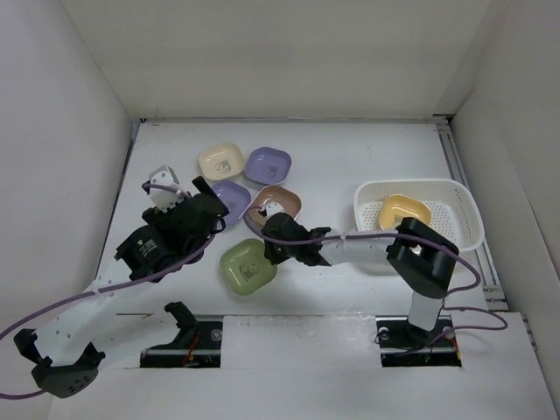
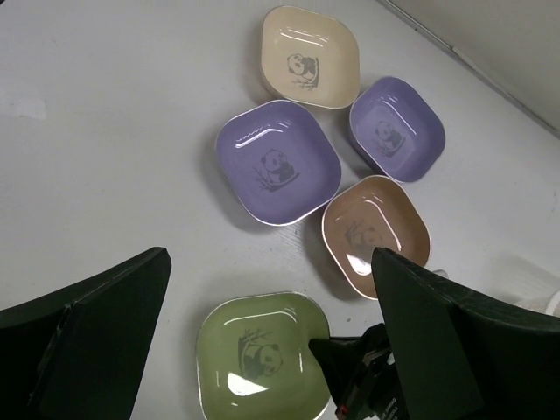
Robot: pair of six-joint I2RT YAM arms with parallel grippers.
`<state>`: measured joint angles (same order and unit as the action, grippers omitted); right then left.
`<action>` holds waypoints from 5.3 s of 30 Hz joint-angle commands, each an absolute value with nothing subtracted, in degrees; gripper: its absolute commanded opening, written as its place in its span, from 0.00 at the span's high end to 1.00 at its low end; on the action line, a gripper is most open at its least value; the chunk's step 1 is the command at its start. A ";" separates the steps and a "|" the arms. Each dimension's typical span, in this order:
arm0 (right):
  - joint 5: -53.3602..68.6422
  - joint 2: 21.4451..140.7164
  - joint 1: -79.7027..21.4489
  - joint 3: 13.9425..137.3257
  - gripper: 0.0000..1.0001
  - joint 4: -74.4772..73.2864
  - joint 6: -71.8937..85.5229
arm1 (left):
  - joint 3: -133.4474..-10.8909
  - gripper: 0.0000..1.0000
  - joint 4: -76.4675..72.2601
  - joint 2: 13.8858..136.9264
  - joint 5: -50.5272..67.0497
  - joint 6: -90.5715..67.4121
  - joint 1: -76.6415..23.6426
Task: Place the plates into the plastic bin on the countertop
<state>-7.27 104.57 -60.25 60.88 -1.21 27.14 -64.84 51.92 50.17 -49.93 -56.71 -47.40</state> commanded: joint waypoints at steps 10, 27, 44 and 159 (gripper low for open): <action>-12.83 75.71 -55.04 54.67 1.00 -11.40 24.45 | -63.46 0.00 51.52 47.02 -52.75 -59.60 -47.20; -6.87 55.72 4.11 38.50 1.00 -11.95 20.58 | -61.70 0.00 36.21 57.74 -35.68 -44.30 -47.20; 1.58 59.69 14.33 38.50 0.65 -13.09 13.89 | -60.64 0.00 35.60 55.99 -34.89 -43.15 -47.20; 4.22 42.33 7.58 32.41 0.00 -3.25 23.22 | -54.32 0.00 21.45 59.50 -19.34 -43.59 -34.81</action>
